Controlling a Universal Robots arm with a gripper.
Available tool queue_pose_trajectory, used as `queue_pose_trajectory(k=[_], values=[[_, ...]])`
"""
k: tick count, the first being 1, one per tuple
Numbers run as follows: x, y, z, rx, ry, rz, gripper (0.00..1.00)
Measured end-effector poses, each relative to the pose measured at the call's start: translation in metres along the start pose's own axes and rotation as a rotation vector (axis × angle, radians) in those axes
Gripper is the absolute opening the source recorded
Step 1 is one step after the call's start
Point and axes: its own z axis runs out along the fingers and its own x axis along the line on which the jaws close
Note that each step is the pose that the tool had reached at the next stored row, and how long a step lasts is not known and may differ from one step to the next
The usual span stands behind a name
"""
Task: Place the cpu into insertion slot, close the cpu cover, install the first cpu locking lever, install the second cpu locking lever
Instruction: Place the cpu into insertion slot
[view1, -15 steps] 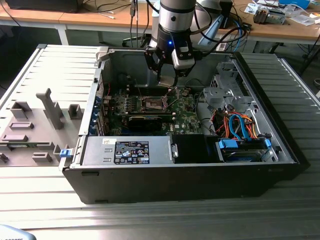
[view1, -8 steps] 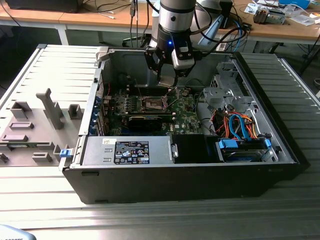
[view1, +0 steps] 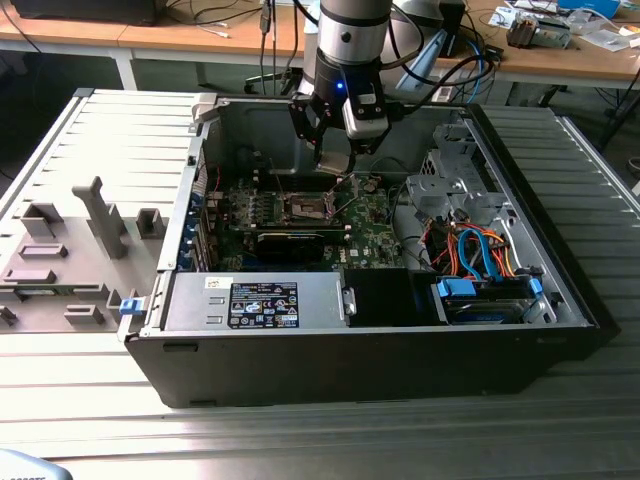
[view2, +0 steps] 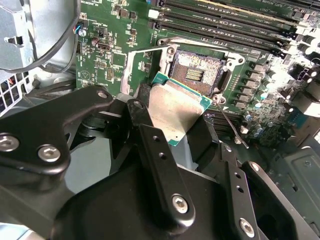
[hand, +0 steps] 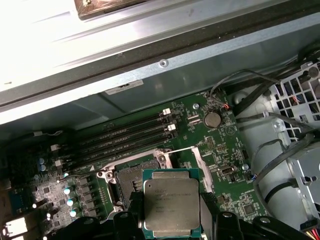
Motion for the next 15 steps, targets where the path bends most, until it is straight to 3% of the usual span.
queue_pose_trajectory(k=[15], values=[[-0.0001,-0.0003,0.0000,-0.0004,-0.0017,0.021,0.54]])
